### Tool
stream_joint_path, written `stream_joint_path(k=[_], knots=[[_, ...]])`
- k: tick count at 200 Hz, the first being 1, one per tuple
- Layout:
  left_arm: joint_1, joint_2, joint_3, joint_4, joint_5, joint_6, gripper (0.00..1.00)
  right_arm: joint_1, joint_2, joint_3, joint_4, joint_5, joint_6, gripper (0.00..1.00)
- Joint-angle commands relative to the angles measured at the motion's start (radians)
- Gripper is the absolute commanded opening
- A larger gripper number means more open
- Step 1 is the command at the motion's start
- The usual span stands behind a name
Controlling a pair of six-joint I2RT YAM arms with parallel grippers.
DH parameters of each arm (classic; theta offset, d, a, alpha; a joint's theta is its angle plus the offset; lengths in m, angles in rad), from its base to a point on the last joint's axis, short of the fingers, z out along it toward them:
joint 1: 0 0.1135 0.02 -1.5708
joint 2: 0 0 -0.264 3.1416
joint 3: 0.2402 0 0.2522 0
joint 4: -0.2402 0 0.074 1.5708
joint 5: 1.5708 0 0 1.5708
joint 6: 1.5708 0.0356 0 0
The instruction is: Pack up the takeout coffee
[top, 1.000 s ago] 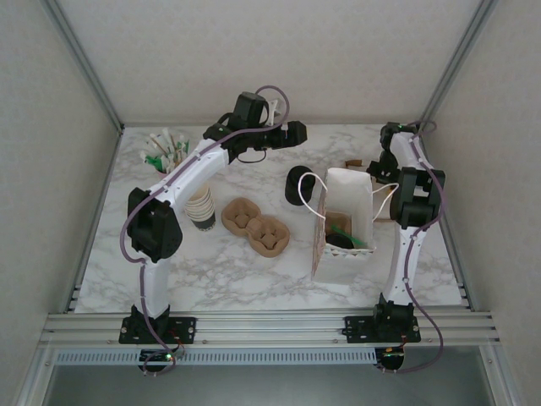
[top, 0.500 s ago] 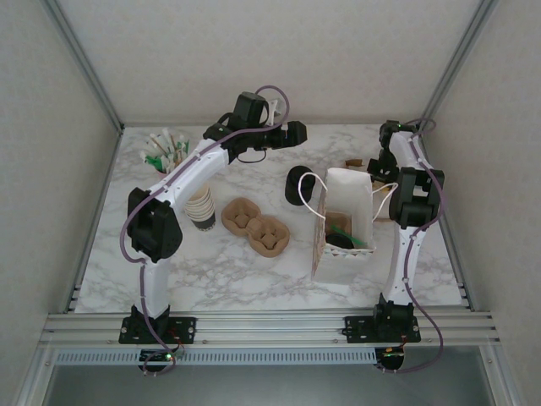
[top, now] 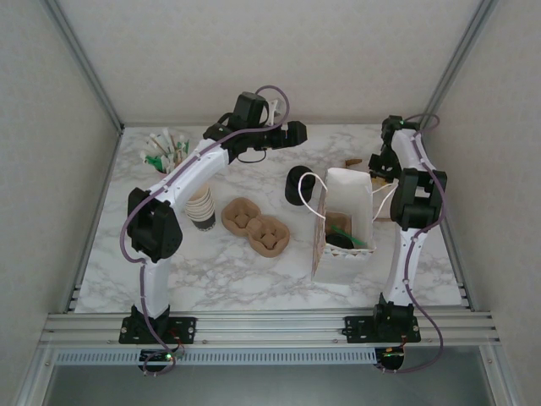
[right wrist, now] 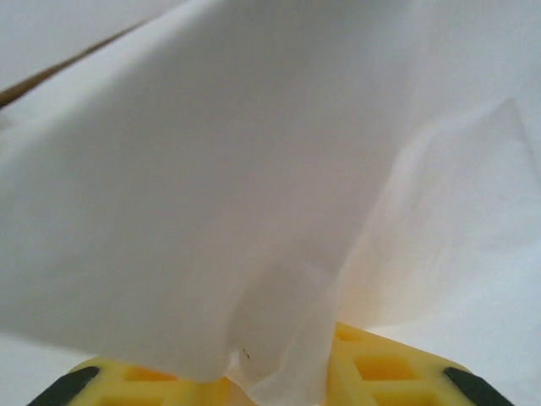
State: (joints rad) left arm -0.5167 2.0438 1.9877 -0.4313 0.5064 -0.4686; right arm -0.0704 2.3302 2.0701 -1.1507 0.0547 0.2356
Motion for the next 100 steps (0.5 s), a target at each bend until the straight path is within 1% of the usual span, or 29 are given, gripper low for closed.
stream_joint_path(k=[1, 42, 65, 81, 100], knots=[[-0.008, 0.004, 0.028, -0.006, 0.020, 0.009, 1.00, 0.000, -0.042, 0.000, 0.003, -0.013, 0.009, 0.29], [-0.009, 0.000, 0.026, -0.007, 0.020, 0.009, 1.00, 0.000, -0.059, -0.005, -0.001, -0.012, 0.011, 0.27], [-0.009, 0.000, 0.025, -0.004, 0.021, 0.009, 1.00, -0.002, -0.076, -0.010, 0.001, -0.009, 0.012, 0.24], [-0.009, -0.003, 0.025, -0.004, 0.020, 0.009, 1.00, -0.001, -0.091, -0.016, 0.003, -0.010, 0.012, 0.21], [-0.009, -0.009, 0.023, -0.001, 0.018, 0.010, 1.00, 0.000, -0.115, -0.024, 0.007, -0.006, 0.016, 0.13]])
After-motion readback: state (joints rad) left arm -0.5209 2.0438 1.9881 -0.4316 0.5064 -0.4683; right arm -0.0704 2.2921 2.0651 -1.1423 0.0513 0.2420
